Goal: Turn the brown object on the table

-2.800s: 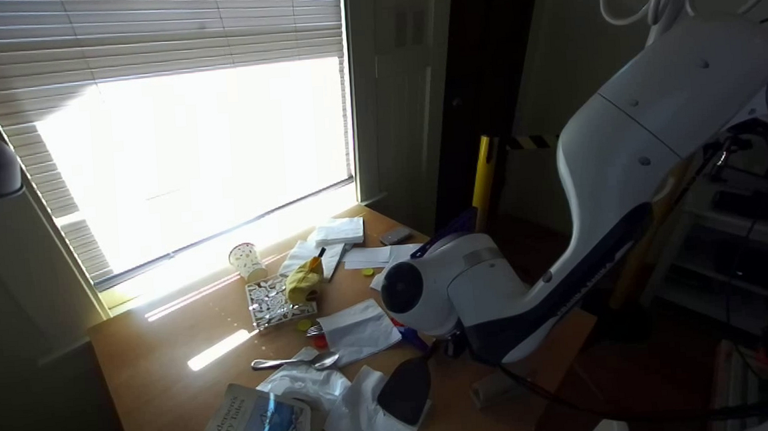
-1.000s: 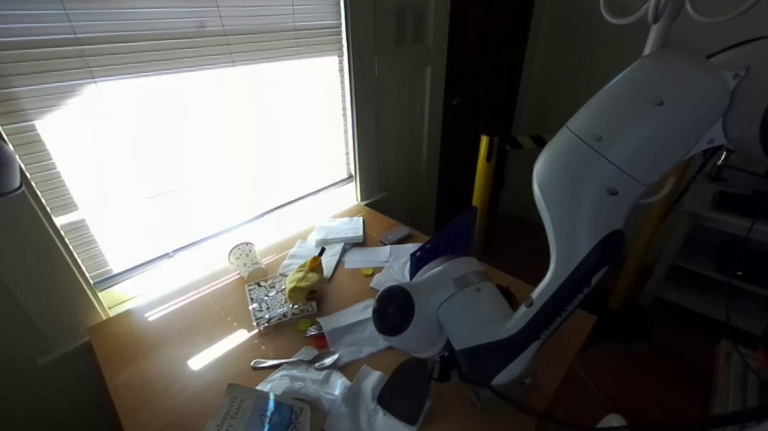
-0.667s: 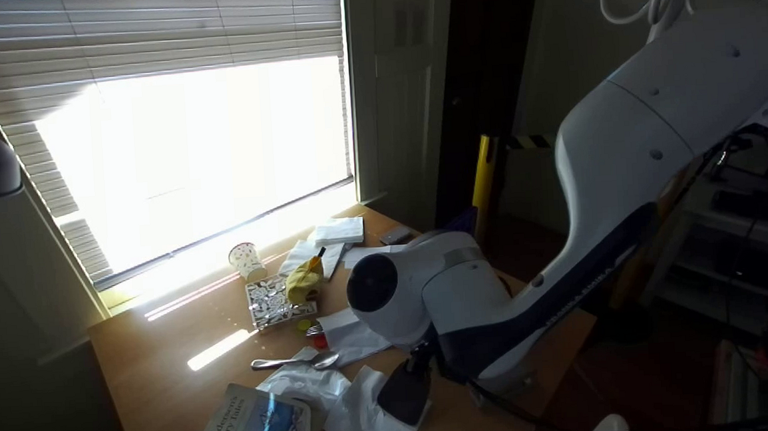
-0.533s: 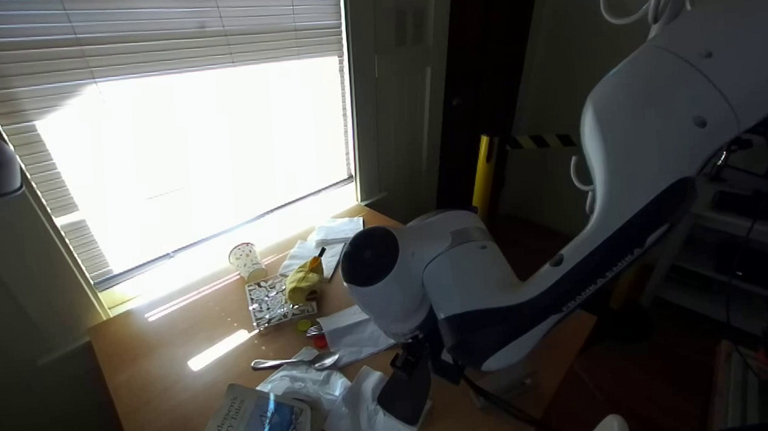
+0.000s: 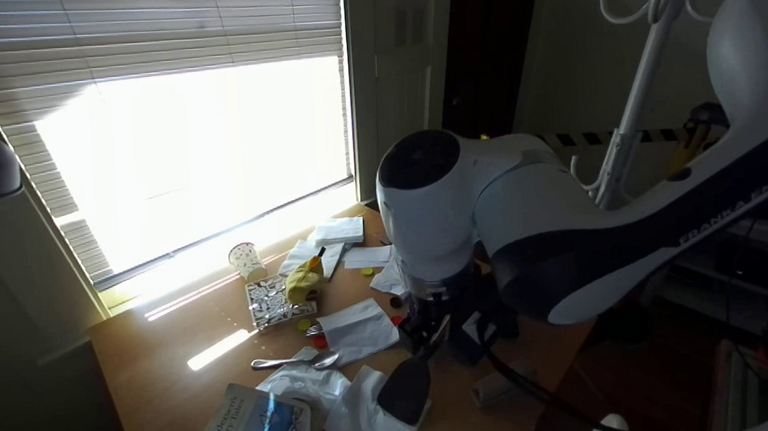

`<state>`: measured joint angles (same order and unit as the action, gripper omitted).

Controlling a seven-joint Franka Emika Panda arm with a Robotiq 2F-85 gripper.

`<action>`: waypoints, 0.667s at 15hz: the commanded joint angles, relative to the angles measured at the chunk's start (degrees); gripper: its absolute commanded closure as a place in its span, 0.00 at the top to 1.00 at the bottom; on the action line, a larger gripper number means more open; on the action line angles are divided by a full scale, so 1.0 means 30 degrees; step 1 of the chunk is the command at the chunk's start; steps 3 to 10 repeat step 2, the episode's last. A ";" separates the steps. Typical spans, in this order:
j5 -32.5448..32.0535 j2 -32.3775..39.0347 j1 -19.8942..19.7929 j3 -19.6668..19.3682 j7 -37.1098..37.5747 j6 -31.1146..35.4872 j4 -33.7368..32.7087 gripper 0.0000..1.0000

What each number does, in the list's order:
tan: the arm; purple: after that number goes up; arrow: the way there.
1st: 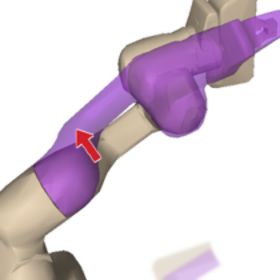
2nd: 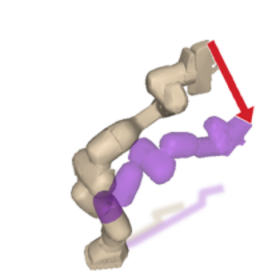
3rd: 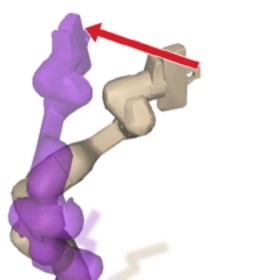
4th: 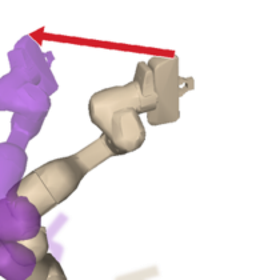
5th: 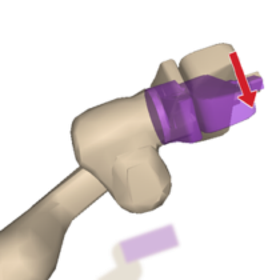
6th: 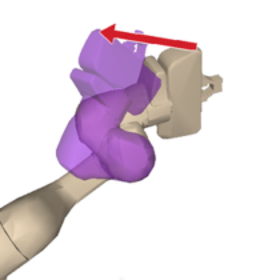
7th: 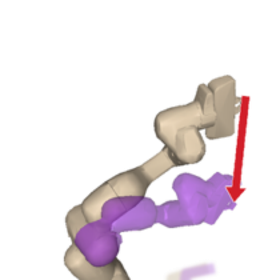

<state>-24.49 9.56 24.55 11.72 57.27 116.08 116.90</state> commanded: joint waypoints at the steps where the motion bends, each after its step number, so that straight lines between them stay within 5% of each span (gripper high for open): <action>1: 0.0050 -0.0235 -0.0416 0.0412 0.0051 -0.0090 0.0157 1.00; 10: 0.0088 -0.0365 -0.0455 0.0427 0.0073 -0.0088 0.0310 1.00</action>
